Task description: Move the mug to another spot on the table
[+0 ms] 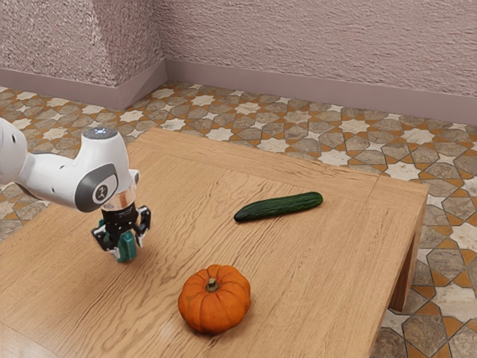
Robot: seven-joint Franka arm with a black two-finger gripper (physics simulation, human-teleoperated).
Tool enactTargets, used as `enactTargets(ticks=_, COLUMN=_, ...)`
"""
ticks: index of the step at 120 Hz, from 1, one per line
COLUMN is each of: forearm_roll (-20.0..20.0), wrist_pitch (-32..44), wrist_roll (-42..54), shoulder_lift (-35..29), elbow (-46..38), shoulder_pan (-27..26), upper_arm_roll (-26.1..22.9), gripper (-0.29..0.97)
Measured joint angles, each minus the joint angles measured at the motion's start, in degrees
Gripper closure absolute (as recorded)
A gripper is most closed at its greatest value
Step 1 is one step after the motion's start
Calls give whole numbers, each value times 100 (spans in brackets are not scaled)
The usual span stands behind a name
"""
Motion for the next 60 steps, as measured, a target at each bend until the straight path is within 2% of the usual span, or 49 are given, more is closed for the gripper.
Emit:
enactTargets(ticks=26, forearm_roll=25, wrist_pitch=-43, wrist_roll=-18, shoulder_lift=-13, elbow=-1, shoulder_pan=-19, upper_arm_roll=2, gripper=39)
enactTargets(ticks=38, forearm_roll=81, wrist_pitch=-120, wrist_roll=-20, shoulder_lift=-47, elbow=41, shoulder_pan=-19, upper_arm_roll=2, gripper=46)
enactTargets(ticks=60, forearm_roll=414, wrist_pitch=-241, wrist_roll=-19, shoulder_lift=-111, elbow=87, shoulder_pan=-19, upper_arm_roll=2, gripper=54)
